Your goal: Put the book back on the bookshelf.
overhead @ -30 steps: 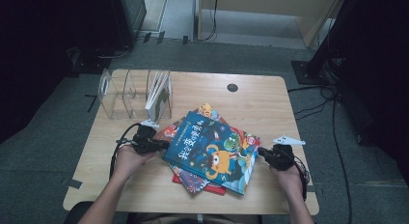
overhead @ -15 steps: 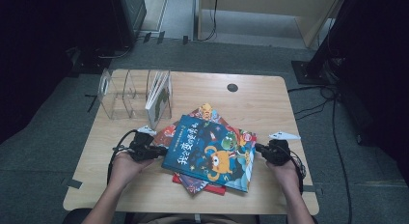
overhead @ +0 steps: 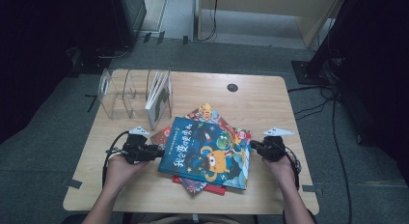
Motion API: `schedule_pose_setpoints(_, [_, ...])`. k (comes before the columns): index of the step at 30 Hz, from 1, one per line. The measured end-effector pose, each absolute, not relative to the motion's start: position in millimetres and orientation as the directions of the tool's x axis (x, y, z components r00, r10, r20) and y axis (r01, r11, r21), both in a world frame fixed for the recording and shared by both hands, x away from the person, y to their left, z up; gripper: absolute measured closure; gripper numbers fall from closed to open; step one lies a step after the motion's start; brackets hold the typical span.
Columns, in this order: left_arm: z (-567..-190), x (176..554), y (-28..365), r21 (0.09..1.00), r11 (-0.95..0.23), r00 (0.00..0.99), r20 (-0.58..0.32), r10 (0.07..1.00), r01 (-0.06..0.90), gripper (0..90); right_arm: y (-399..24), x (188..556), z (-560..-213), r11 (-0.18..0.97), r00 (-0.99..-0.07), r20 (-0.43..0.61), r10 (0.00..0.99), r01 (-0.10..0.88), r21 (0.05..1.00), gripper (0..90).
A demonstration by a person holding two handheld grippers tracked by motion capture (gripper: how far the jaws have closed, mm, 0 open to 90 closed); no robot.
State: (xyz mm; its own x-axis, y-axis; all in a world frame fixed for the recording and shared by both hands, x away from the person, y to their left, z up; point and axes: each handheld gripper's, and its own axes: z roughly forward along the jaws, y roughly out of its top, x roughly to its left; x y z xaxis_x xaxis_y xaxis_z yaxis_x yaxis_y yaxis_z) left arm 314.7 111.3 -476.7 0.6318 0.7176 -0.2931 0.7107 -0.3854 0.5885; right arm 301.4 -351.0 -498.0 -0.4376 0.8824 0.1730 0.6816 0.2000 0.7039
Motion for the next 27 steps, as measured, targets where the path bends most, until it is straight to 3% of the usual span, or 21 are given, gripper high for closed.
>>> schedule_pose_setpoints(12, [-477,311,116,0.587,-0.371,0.622,-0.306,0.720,0.719,46.5,-344,308,-497,0.208,-0.447,0.171,0.878,0.677,0.706,89.1])
schedule_pose_setpoints(27, [-480,308,114,0.573,-0.369,0.614,-0.319,0.722,0.732,43.4,-328,312,-496,0.249,-0.509,0.171,0.844,0.653,0.715,88.3])
